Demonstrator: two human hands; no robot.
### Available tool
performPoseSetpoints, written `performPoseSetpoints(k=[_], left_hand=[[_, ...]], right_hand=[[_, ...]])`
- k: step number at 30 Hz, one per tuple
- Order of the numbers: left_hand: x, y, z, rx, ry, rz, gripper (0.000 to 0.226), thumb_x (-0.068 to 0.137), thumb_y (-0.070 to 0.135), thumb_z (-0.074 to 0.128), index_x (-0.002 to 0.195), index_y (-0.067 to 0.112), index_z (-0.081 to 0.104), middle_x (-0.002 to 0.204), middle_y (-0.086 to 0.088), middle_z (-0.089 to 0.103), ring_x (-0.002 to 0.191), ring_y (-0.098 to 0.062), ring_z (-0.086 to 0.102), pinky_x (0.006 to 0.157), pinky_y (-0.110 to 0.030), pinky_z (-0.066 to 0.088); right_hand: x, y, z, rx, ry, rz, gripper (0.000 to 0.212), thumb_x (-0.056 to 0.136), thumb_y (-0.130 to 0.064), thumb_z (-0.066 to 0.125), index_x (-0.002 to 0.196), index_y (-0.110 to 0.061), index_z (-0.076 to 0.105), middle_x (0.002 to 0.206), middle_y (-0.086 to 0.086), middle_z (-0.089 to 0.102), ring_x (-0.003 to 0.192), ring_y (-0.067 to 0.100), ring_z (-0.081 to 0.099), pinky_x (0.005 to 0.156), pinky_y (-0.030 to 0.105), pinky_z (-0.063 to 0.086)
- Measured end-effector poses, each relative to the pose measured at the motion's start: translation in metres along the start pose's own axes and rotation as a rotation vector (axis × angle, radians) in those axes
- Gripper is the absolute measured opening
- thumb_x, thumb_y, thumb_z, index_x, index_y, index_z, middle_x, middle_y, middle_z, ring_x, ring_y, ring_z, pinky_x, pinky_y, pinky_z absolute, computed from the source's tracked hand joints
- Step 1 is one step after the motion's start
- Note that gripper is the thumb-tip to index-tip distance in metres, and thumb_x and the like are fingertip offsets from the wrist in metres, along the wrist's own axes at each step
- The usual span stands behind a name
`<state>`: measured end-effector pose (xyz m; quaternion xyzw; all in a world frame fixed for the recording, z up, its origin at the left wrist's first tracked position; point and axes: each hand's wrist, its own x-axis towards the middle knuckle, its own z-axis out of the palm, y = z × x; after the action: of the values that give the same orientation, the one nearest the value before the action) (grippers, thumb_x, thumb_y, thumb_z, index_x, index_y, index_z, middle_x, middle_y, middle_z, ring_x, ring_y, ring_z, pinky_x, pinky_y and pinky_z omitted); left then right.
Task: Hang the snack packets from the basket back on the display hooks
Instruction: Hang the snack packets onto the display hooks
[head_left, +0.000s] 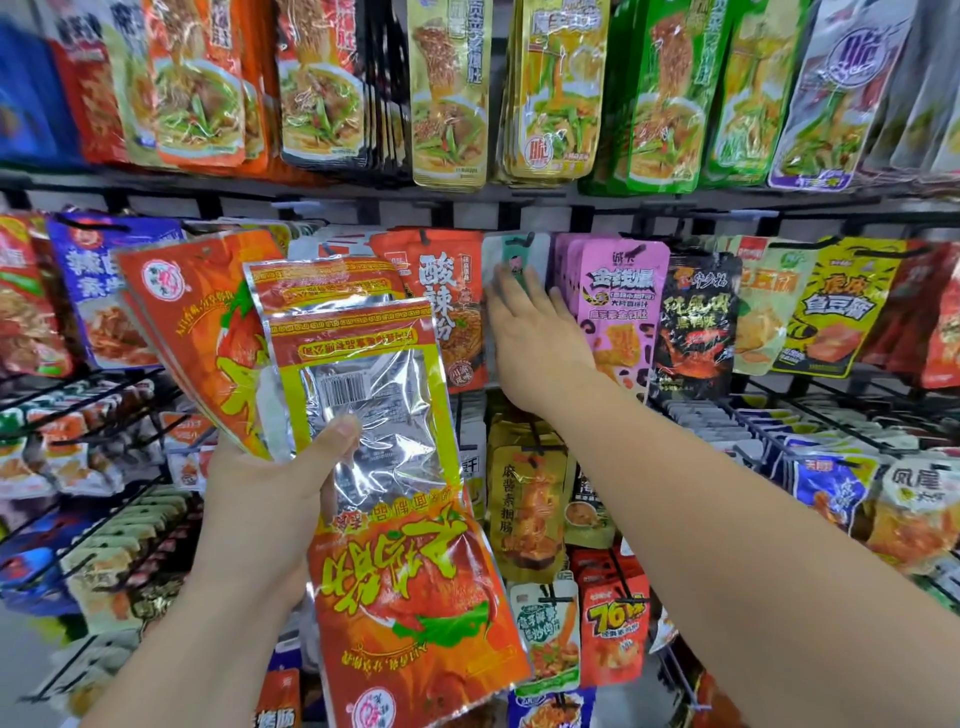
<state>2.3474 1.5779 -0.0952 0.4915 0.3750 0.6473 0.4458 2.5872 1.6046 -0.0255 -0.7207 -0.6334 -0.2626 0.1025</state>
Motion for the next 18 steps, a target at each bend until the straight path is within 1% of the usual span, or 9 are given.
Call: performPoseSetpoints(k=[2, 3, 5, 7, 9, 12, 15, 17, 18], left_hand=[[-0.002, 0.001, -0.001, 0.006, -0.003, 0.004, 0.025, 0.089, 0.016, 0.081, 0.097, 0.004, 0.061, 0.051, -0.008, 0.044, 0.034, -0.014, 0.033, 0.039, -0.018, 0.031], [-0.004, 0.003, -0.002, 0.003, -0.012, 0.006, 0.023, 0.088, 0.016, 0.081, 0.096, 0.007, 0.061, 0.055, -0.010, 0.045, 0.035, -0.014, 0.033, 0.039, -0.019, 0.031], [-0.009, 0.005, -0.002, -0.012, -0.023, -0.006, 0.021, 0.088, 0.016, 0.082, 0.094, 0.010, 0.062, 0.058, -0.011, 0.047, 0.034, -0.014, 0.032, 0.039, -0.019, 0.033], [-0.012, 0.005, -0.003, -0.017, -0.013, -0.037, 0.026, 0.087, 0.016, 0.083, 0.100, 0.004, 0.063, 0.057, -0.012, 0.046, 0.033, -0.013, 0.033, 0.038, -0.017, 0.037], [-0.018, 0.006, -0.003, -0.004, 0.009, -0.075, 0.031, 0.086, 0.018, 0.084, 0.098, 0.004, 0.059, 0.052, -0.011, 0.043, 0.033, -0.011, 0.033, 0.036, -0.015, 0.037], [-0.030, 0.006, 0.000, -0.043, -0.025, -0.081, 0.029, 0.086, 0.013, 0.083, 0.091, 0.012, 0.055, 0.043, 0.002, 0.043, 0.032, -0.010, 0.032, 0.033, -0.018, 0.030], [-0.043, 0.003, -0.003, -0.031, -0.081, -0.067, 0.030, 0.086, 0.018, 0.082, 0.088, 0.008, 0.054, 0.038, 0.009, 0.042, 0.031, -0.008, 0.032, 0.036, -0.019, 0.033], [-0.053, 0.000, -0.008, -0.023, -0.119, -0.076, 0.023, 0.085, 0.016, 0.082, 0.097, 0.015, 0.062, 0.042, 0.012, 0.048, 0.033, -0.004, 0.040, 0.036, -0.027, 0.039], [-0.059, -0.003, -0.008, -0.017, -0.132, -0.082, 0.024, 0.086, 0.009, 0.082, 0.099, 0.018, 0.064, 0.045, 0.014, 0.054, 0.036, -0.002, 0.047, 0.035, -0.033, 0.039]], right_hand=[[-0.002, 0.001, -0.004, 0.044, -0.011, 0.004, 0.067, 0.097, -0.007, 0.050, 0.159, -0.004, 0.026, 0.171, 0.014, 0.011, 0.158, 0.035, 0.009, 0.128, 0.048, 0.017], [-0.006, 0.000, -0.006, 0.080, 0.023, 0.006, 0.056, 0.097, -0.005, 0.051, 0.151, -0.002, 0.041, 0.165, 0.018, 0.027, 0.153, 0.037, 0.024, 0.124, 0.047, 0.027], [-0.023, -0.005, -0.013, 0.261, 0.226, 0.060, 0.029, 0.099, -0.007, 0.051, 0.124, -0.002, 0.065, 0.132, 0.017, 0.061, 0.123, 0.035, 0.056, 0.102, 0.043, 0.048], [-0.054, -0.022, -0.026, 0.608, 0.359, 0.161, 0.021, 0.103, -0.022, 0.056, 0.110, -0.010, 0.071, 0.104, 0.003, 0.070, 0.095, 0.020, 0.064, 0.082, 0.034, 0.051], [-0.090, -0.045, -0.040, 0.984, 0.235, 0.222, 0.020, 0.096, -0.043, 0.066, 0.108, -0.027, 0.069, 0.092, -0.016, 0.069, 0.083, 0.003, 0.063, 0.076, 0.022, 0.051], [-0.127, -0.069, -0.040, 1.211, -0.008, 0.183, 0.038, 0.077, -0.054, 0.082, 0.102, -0.044, 0.056, 0.092, -0.033, 0.065, 0.083, -0.008, 0.061, 0.069, 0.009, 0.046], [-0.146, -0.076, -0.021, 1.240, -0.062, 0.210, 0.056, 0.071, -0.056, 0.089, 0.111, -0.050, 0.051, 0.106, -0.038, 0.061, 0.098, -0.012, 0.059, 0.078, 0.007, 0.047], [-0.157, -0.077, -0.012, 1.244, -0.102, 0.257, 0.073, 0.068, -0.065, 0.086, 0.129, -0.047, 0.050, 0.121, -0.026, 0.063, 0.112, -0.001, 0.060, 0.096, 0.027, 0.053], [-0.163, -0.078, -0.010, 1.264, -0.118, 0.274, 0.075, 0.069, -0.062, 0.087, 0.132, -0.043, 0.050, 0.122, -0.020, 0.065, 0.114, 0.006, 0.062, 0.098, 0.038, 0.054]])
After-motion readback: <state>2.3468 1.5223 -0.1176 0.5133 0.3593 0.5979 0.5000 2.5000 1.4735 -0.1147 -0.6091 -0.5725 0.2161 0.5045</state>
